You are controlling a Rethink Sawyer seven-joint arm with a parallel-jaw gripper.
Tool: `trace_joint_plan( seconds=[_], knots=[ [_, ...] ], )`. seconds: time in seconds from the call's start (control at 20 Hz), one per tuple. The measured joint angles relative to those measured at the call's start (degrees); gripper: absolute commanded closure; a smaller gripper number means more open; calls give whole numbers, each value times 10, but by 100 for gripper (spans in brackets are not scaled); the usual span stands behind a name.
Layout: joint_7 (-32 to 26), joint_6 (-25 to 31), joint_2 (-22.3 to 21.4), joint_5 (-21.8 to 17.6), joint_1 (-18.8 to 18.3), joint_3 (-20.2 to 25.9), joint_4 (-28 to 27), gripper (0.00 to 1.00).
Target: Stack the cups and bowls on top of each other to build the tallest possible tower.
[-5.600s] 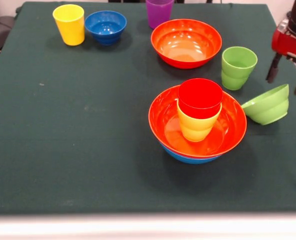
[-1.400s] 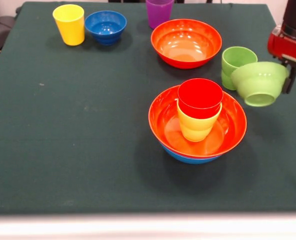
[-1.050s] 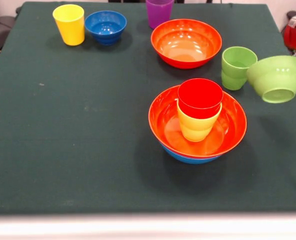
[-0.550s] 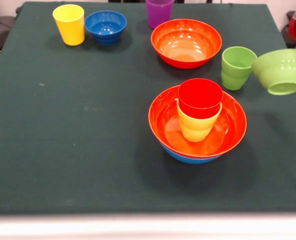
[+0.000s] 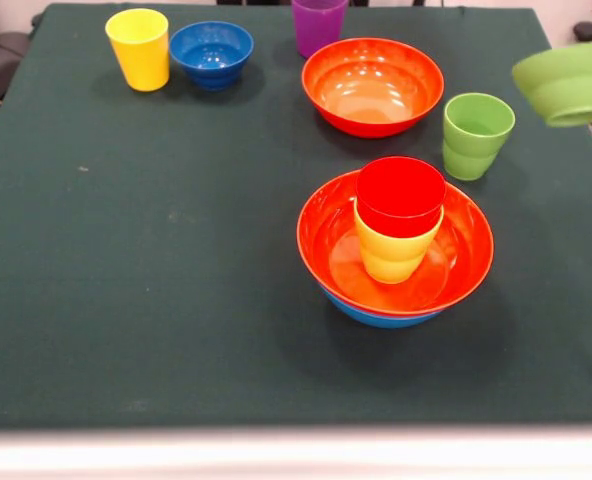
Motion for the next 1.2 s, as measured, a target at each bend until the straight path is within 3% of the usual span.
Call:
trace_joint_plan(
  seconds=[0.2,0.55,1.2],
  knots=[
    [0,58,2,-2,-6,-12,-35,100],
    [0,161,30,-31,-28,-53,-149,100],
    [0,339,151,-55,-110,-146,-417,100]
  ],
)
